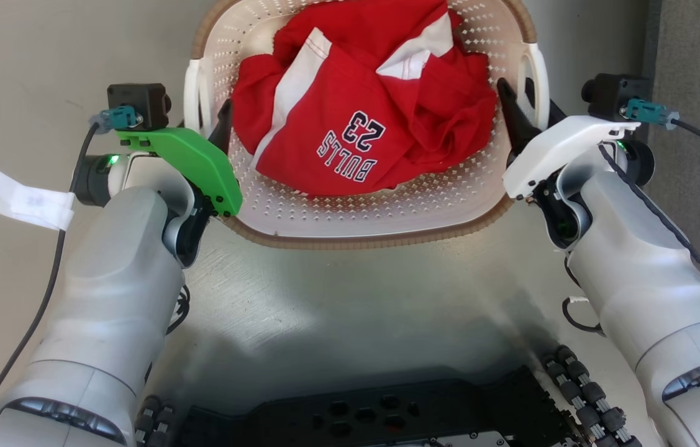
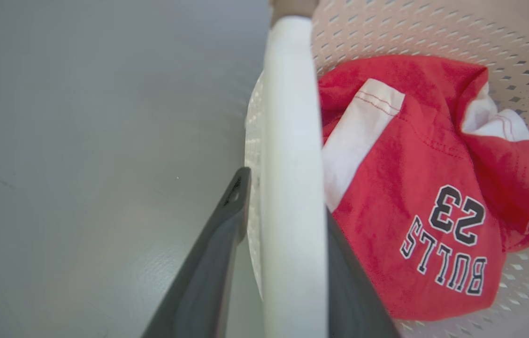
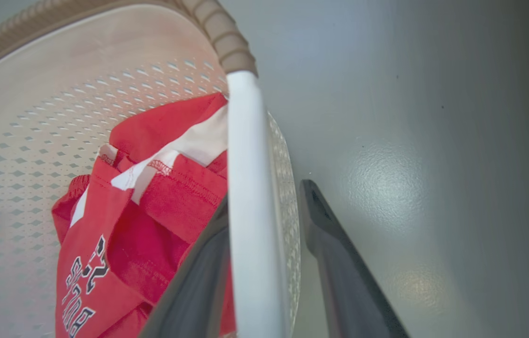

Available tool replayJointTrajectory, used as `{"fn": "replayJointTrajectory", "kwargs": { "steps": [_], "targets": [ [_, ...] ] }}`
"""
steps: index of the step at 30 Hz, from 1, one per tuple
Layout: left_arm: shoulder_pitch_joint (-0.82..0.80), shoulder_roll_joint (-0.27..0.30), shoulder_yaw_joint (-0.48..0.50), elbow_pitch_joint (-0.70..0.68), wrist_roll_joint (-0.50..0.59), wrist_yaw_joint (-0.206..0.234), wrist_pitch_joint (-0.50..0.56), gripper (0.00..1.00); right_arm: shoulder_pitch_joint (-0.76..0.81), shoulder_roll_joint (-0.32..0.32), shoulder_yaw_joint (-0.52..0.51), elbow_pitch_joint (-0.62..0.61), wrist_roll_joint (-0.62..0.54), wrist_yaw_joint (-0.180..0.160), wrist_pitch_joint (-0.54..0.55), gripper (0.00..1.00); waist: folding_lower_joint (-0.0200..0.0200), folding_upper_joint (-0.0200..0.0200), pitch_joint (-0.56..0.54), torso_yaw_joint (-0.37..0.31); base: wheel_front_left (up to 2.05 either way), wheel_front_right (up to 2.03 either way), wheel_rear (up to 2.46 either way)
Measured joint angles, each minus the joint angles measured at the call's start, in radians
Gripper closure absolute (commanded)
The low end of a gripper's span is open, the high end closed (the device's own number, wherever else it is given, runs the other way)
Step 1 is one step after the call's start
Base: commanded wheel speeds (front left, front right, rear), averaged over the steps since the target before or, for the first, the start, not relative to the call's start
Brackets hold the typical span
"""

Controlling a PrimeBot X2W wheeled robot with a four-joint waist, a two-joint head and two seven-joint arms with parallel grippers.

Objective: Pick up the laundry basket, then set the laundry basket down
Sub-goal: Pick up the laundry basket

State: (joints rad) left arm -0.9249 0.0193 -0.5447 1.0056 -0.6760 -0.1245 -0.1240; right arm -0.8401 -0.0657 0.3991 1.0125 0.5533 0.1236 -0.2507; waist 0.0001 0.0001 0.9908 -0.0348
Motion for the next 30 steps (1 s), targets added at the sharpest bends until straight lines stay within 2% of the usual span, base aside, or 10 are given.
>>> {"fn": "replayJointTrajectory", "kwargs": {
  "steps": [1, 2, 3, 18, 30],
  "targets": [
    [-0.001, -0.003, -0.002, 0.004, -0.004, 0.0, 0.0, 0.74, -0.002, 0.0, 0.002, 0.002, 0.003, 0.0, 0.0, 1.0, 0.0, 0.0, 0.0, 0.0, 0.0, 0.0, 0.0],
    [-0.001, -0.003, -0.005, 0.008, -0.007, 0.0, 0.0, 0.95, -0.005, 0.0, 0.003, 0.005, 0.004, 0.0, 0.0, 1.0, 0.0, 0.0, 0.0, 0.0, 0.0, 0.0, 0.0],
    [-0.001, -0.004, -0.006, 0.012, -0.01, 0.0, 0.0, 1.0, -0.009, 0.001, 0.007, 0.007, 0.005, 0.003, 0.0, 1.0, -0.0001, 0.0, 0.0, 0.0, 0.0, 0.0, 0.0],
    [-0.015, -0.006, -0.055, 0.049, -0.053, 0.001, -0.018, 1.0, -0.014, 0.009, 0.04, 0.026, 0.042, 0.002, -0.001, 1.0, 0.0, 0.0, -0.04, 0.002, 0.0, 0.0, 0.0],
    [0.032, -0.004, -0.113, 0.06, -0.121, 0.001, -0.015, 1.0, 0.024, 0.009, 0.088, 0.064, 0.079, 0.001, -0.001, 1.0, -0.0001, 0.0, -0.154, 0.006, 0.0, 0.0, 0.0]
  ]
}}
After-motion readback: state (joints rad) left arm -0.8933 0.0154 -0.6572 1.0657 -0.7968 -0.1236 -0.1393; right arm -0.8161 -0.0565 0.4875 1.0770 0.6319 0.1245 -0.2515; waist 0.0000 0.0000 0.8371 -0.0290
